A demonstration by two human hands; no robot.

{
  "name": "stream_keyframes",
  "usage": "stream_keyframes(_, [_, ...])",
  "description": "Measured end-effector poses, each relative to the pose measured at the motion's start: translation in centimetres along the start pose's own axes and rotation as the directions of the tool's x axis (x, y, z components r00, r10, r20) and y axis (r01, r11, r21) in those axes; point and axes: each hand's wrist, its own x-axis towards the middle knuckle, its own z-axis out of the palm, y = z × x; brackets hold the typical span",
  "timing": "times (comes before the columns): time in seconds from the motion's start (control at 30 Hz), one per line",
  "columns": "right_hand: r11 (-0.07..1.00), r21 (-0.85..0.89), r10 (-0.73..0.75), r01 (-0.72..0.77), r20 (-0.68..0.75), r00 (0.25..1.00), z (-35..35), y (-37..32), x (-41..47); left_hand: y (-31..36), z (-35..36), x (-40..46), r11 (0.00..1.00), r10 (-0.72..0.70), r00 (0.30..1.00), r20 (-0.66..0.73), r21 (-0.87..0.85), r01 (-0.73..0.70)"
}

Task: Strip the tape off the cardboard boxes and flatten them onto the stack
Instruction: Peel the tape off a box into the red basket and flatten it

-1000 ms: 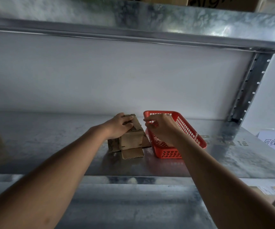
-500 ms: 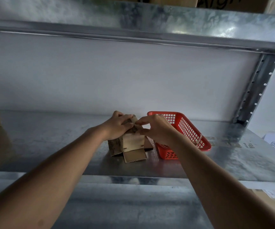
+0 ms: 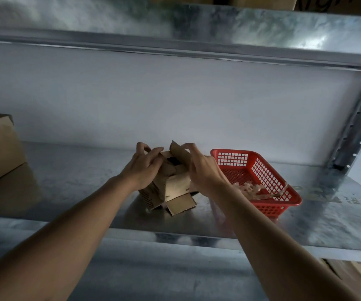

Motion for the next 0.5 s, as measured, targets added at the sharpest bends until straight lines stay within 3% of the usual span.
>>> stream_keyframes(0.1, [0.994, 0.044, 0.105, -0.102, -0.092, 0.990, 0.7, 0.2, 0.3, -0.7, -0.7, -0.3, 0.998, 0.020, 0.999, 0.051, -0.067, -0.016])
stream_keyframes(0.27, [0.969, 0.125, 0.227, -0.214, -0.102, 0.969, 1.0, 0.5, 0.7, -0.5, -1.4, -0.4, 0.997, 0.069, 0.992, 0.103, -0.024, -0.066])
stream_keyframes(0.5, [0.982, 0.043, 0.178, -0.185, 0.131, 0.975, 1.3, -0.5, 0.8, -0.1, -1.5, -0.5, 0.993, 0.117, 0.992, -0.045, -0.011, -0.117])
